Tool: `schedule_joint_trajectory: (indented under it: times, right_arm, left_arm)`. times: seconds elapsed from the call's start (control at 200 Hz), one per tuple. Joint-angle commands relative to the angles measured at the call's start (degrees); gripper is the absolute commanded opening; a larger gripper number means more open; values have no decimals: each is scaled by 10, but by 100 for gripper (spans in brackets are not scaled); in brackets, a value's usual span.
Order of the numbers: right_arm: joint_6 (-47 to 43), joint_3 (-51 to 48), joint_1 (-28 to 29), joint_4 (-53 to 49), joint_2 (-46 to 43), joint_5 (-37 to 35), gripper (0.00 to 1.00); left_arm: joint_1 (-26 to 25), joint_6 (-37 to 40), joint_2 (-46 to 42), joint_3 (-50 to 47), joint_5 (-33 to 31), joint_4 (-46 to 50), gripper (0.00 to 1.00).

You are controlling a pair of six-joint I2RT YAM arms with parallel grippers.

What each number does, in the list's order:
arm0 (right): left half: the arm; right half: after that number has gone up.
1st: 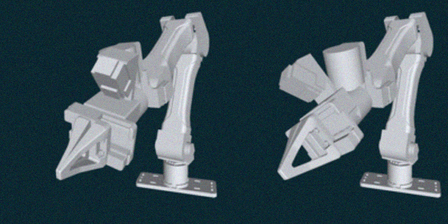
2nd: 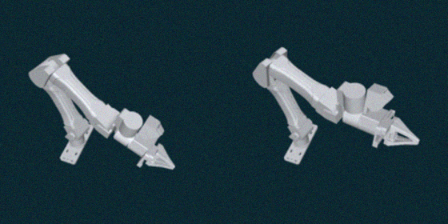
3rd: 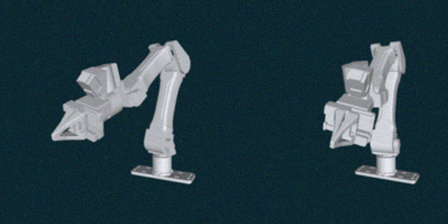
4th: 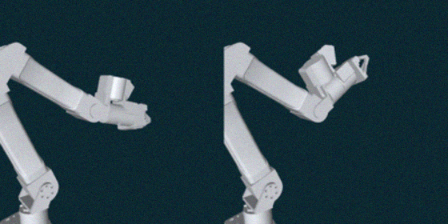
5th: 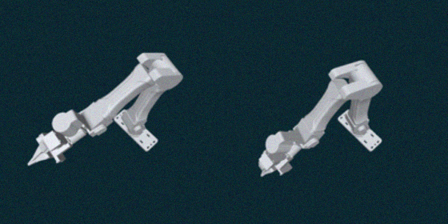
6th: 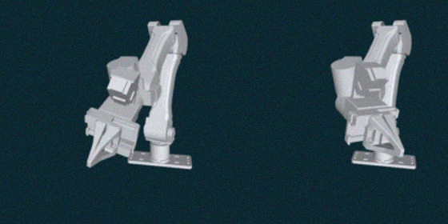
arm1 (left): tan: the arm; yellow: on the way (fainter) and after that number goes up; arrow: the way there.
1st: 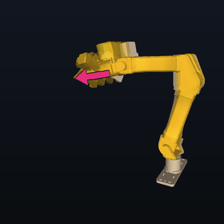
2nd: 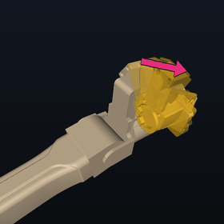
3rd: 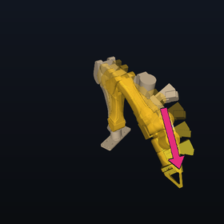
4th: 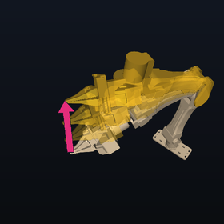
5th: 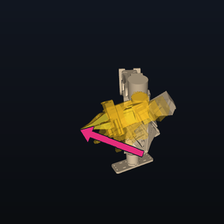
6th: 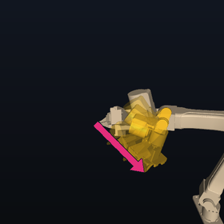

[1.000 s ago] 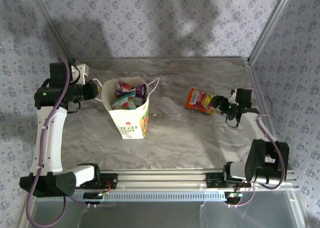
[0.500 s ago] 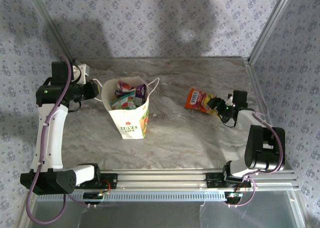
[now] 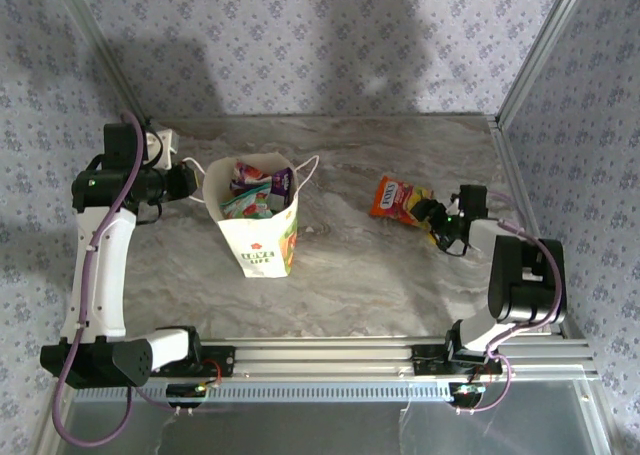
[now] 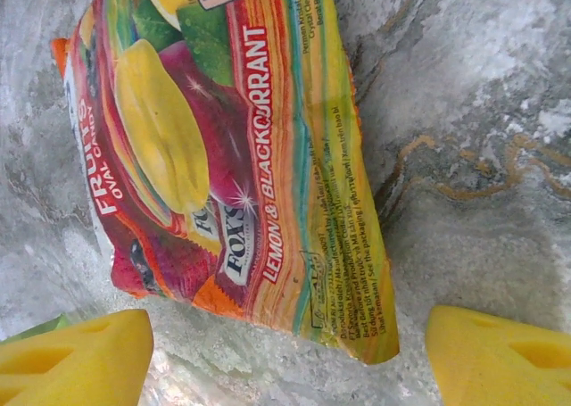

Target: Place the snacks into the paper bag

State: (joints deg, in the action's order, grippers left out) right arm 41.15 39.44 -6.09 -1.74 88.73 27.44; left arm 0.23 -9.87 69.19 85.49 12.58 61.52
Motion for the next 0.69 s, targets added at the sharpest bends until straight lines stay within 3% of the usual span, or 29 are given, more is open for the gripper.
schedule_joint_trajectory:
  times: [0.0, 0.295, 0.69]
  right_arm:
    - [1, 17, 16, 24, 23, 2, 82]
    - [22, 45, 29, 64, 55, -2, 81]
    - [27, 78, 33, 30, 58, -6, 80]
  left_arm:
    - [-3, 8, 5, 19, -3, 5, 15]
    - [-3, 5, 6, 14, -4, 6, 15]
    - [-3, 4, 5, 11, -4, 4, 15]
